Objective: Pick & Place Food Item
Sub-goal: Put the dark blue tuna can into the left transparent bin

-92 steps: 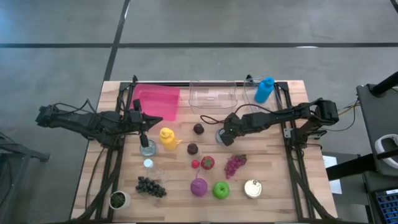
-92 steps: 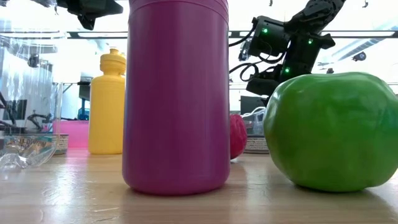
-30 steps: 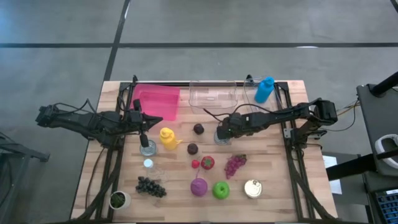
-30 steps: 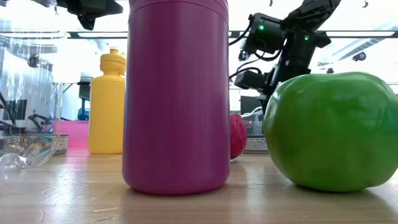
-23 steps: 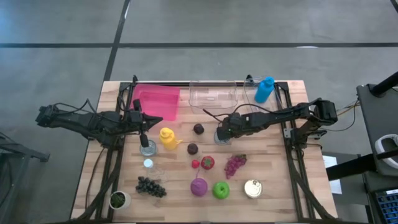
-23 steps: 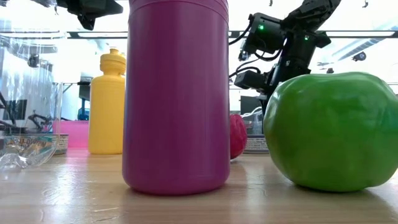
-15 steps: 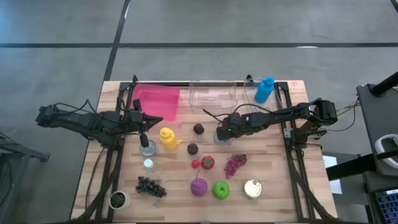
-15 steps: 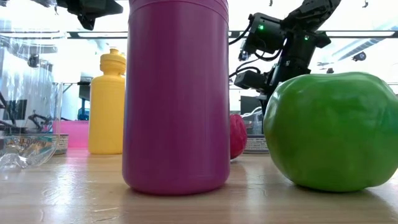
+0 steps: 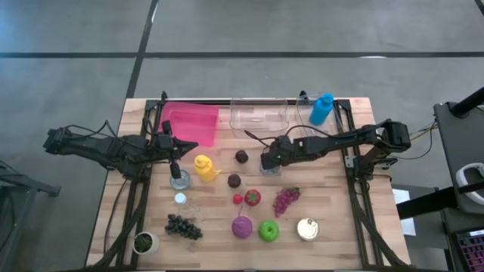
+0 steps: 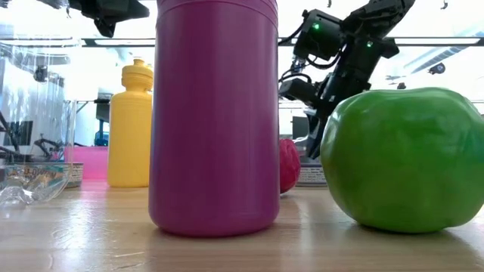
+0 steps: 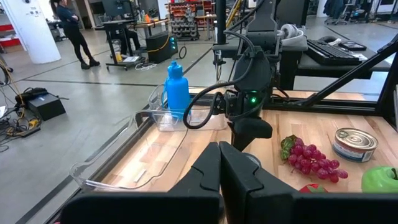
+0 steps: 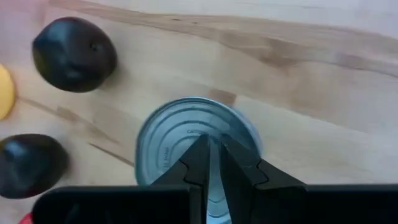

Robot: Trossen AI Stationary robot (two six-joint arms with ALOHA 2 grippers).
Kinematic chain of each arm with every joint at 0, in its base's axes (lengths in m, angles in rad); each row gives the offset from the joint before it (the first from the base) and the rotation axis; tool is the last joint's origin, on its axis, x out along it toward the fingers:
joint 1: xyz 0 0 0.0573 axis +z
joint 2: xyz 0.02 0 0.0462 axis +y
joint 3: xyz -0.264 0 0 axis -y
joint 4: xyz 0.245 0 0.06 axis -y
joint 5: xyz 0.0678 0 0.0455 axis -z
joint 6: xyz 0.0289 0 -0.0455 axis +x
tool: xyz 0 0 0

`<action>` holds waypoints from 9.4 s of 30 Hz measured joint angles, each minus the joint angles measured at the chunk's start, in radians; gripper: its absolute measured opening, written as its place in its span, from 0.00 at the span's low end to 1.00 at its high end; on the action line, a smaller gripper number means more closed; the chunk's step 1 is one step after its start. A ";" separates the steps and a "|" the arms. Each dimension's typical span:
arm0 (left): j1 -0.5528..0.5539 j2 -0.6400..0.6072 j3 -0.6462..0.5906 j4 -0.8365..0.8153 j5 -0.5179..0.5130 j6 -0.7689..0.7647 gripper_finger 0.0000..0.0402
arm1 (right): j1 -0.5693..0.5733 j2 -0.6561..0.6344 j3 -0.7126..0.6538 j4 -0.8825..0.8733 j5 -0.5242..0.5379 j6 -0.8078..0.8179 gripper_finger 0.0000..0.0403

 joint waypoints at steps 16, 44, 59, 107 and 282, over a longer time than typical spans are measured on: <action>0.000 0.000 0.000 0.004 0.003 -0.003 0.00 | 0.041 -0.003 0.079 -0.280 0.130 0.075 0.08; 0.000 0.000 0.000 0.000 0.003 -0.003 0.00 | 0.063 0.065 0.083 -0.223 0.068 0.003 0.08; 0.000 0.000 0.000 -0.004 0.003 -0.003 0.00 | 0.061 0.089 0.087 -0.244 0.093 -0.010 0.08; 0.000 0.000 0.000 -0.004 0.004 -0.003 0.00 | 0.060 0.109 0.075 -0.266 0.127 -0.030 0.08; 0.000 0.000 0.000 -0.042 0.004 -0.033 0.00 | 0.005 0.061 0.354 -0.427 0.037 -1.452 0.36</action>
